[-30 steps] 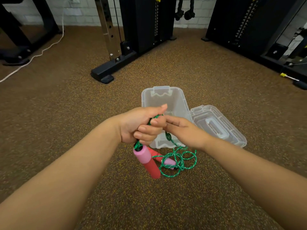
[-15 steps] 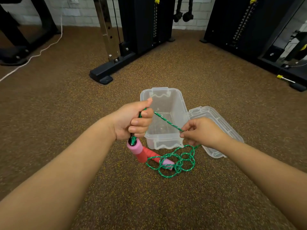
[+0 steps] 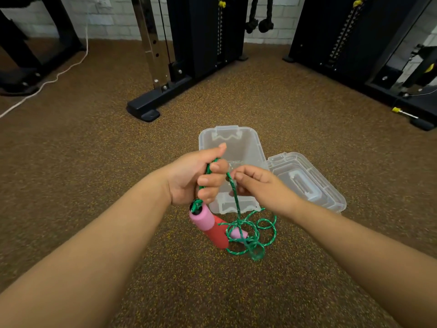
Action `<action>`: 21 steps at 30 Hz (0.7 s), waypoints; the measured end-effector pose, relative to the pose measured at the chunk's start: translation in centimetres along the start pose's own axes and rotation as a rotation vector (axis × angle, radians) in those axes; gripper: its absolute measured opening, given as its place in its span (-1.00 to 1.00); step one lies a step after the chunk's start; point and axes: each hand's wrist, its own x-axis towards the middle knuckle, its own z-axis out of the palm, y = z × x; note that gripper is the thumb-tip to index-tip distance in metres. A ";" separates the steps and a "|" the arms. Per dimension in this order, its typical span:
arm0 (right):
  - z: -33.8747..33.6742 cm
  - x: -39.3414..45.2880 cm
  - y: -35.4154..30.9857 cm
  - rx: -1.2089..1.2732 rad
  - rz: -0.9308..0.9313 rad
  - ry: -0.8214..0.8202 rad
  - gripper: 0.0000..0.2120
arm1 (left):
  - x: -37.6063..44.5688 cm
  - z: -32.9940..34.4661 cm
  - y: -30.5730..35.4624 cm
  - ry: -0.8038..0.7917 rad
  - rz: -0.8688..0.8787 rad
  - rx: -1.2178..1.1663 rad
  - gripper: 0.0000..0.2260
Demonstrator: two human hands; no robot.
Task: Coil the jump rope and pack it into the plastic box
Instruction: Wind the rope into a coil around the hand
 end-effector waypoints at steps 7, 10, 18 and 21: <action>0.2 -1.4 0.4 -0.112 -0.052 -0.039 -0.74 | 0.0 -0.2 0.0 0.135 0.082 -0.028 -0.47; -0.1 -1.7 1.2 -0.752 -0.219 0.134 -0.73 | 0.3 -0.4 0.0 0.178 0.152 -0.115 -0.49; 2.5 -3.5 0.7 -1.045 -0.322 -0.119 -0.62 | 0.7 -0.9 -0.1 0.209 0.286 -0.434 -0.28; 2.9 -3.4 -1.3 -0.870 -0.381 -0.120 -0.75 | 1.1 -1.4 -0.6 0.222 0.214 -0.317 -0.11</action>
